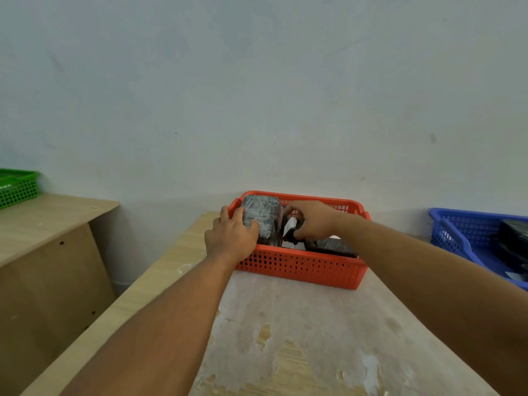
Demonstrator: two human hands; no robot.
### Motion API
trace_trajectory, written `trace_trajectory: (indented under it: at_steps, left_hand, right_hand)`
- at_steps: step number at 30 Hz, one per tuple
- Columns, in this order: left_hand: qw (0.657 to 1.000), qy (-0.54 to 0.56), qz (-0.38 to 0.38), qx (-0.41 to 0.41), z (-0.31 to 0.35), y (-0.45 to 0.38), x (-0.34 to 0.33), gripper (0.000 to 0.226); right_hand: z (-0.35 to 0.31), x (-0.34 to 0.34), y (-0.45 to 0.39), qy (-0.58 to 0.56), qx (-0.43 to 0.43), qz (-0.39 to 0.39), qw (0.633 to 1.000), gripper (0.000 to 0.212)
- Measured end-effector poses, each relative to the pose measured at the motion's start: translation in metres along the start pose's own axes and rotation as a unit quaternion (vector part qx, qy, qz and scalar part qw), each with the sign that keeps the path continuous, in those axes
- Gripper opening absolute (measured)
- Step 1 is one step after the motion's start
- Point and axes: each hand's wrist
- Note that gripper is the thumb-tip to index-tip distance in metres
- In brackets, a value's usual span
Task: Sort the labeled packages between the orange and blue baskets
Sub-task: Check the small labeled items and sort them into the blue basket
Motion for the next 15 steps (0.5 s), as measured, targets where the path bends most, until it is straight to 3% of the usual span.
trace_trajectory:
  at_steps: [7, 15]
  left_hand:
    - [1.000, -0.007, -0.003, 0.013, 0.004, 0.001, 0.002, 0.061]
    - [1.000, -0.013, -0.013, 0.006, 0.004, 0.000, 0.002, 0.060]
  right_hand:
    - [0.019, -0.003, 0.034, -0.055, 0.058, 0.079, 0.994, 0.044]
    - [0.028, 0.010, 0.074, -0.121, 0.026, 0.135, 0.983, 0.046]
Point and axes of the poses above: each hand's wrist, its own y-axis away from the middle knuckle, its own x-axis out of the back of the hand, z = x × y, and after that the axes turned 2 degrees about -z, right-handed
